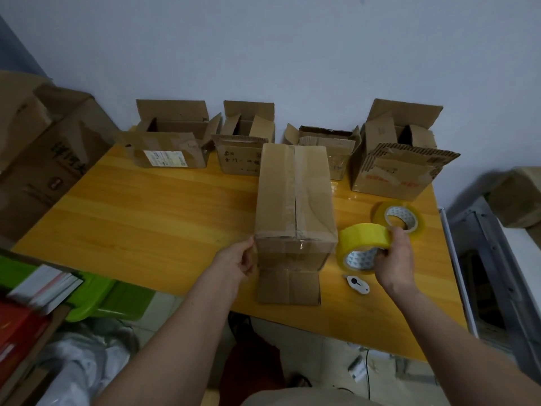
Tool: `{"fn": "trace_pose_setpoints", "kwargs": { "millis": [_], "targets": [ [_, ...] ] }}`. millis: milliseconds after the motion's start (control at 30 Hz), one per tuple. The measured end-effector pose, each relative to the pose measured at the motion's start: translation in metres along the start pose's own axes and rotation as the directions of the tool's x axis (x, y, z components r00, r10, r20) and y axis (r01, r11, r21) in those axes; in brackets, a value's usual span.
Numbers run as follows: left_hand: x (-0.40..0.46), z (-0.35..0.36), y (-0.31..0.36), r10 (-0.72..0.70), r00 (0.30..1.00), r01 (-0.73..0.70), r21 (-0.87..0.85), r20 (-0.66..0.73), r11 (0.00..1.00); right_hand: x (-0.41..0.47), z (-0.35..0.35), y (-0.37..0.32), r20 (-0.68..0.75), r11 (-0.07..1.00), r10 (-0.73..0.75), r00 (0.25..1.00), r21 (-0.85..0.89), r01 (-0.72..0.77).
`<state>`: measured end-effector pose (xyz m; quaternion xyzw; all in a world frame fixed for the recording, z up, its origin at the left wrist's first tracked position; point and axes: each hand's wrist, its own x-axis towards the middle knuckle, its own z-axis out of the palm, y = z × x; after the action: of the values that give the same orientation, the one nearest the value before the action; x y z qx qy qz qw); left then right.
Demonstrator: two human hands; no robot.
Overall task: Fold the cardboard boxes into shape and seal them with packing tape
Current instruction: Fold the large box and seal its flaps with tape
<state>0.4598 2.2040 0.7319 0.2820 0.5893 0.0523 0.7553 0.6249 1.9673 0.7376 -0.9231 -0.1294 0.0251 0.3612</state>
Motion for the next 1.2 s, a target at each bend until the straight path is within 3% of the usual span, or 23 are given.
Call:
{"fn": "trace_pose_setpoints", "kwargs": {
  "millis": [200, 333, 433, 500, 533, 567, 600, 633, 667, 733, 800, 867, 1067, 1200],
  "targets": [
    [-0.002, -0.004, -0.01, -0.207, 0.96, 0.241, -0.179, 0.188, 0.954, -0.003, 0.002, 0.002, 0.014, 1.0, 0.019, 1.0, 0.005, -0.019],
    [-0.003, -0.003, -0.015, -0.236, 0.947, 0.283, -0.22, 0.219, 0.933, -0.004, 0.001, 0.005, 0.027, 1.0, 0.017, 0.999, 0.017, -0.018],
    [-0.01, 0.001, -0.012, -0.174, 0.984, 0.177, -0.095, 0.036, 0.98, -0.004, 0.0, 0.007, 0.046, 1.0, 0.014, 0.999, 0.024, -0.015],
    [-0.015, 0.003, -0.011, 0.1, 0.965, -0.075, 0.112, -0.241, 0.991, -0.005, -0.001, 0.009, 0.076, 0.999, 0.009, 0.997, 0.042, -0.012],
    [-0.015, 0.005, -0.011, 0.388, 0.848, -0.267, 0.341, -0.361, 0.901, -0.007, -0.001, 0.009, 0.1, 0.998, 0.005, 0.995, 0.065, -0.012],
    [-0.018, 0.008, -0.011, 0.685, 0.658, -0.44, 0.579, -0.313, 0.686, -0.009, -0.001, 0.01, 0.13, 0.995, 0.0, 0.992, 0.1, -0.013],
    [-0.024, 0.011, -0.011, 0.894, 0.434, -0.559, 0.743, -0.116, 0.367, -0.012, -0.001, 0.009, 0.166, 0.99, -0.006, 0.986, 0.14, -0.017],
    [-0.03, 0.016, -0.01, 0.948, 0.291, -0.606, 0.792, 0.13, 0.078, -0.015, -0.002, 0.006, 0.21, 0.984, -0.018, 0.978, 0.179, -0.02],
    [-0.034, 0.023, -0.01, 0.908, 0.256, -0.632, 0.768, 0.333, -0.104, -0.019, -0.001, 0.004, 0.262, 0.977, -0.036, 0.964, 0.212, -0.021],
    [-0.036, 0.037, -0.013, 0.731, 0.367, -0.593, 0.75, 0.576, -0.293, -0.026, 0.001, -0.002, 0.384, 0.964, -0.085, 0.92, 0.264, -0.021],
    [-0.033, 0.042, -0.02, 0.617, 0.488, -0.468, 0.782, 0.617, -0.412, -0.033, 0.003, -0.008, 0.497, 0.955, -0.129, 0.858, 0.297, -0.028],
    [-0.032, 0.041, -0.03, 0.578, 0.579, -0.379, 0.817, 0.575, -0.434, -0.036, 0.003, -0.01, 0.59, 0.952, -0.143, 0.795, 0.302, -0.054],
    [-0.035, 0.047, -0.038, 0.568, 0.576, -0.4, 0.808, 0.589, -0.433, -0.035, -0.007, -0.011, 0.822, 0.966, -0.074, 0.564, 0.201, -0.166],
    [-0.037, 0.047, -0.042, 0.554, 0.552, -0.449, 0.782, 0.624, -0.432, -0.031, -0.015, -0.015, 0.916, 0.977, -0.07, 0.394, 0.142, -0.157]
  ]
}}
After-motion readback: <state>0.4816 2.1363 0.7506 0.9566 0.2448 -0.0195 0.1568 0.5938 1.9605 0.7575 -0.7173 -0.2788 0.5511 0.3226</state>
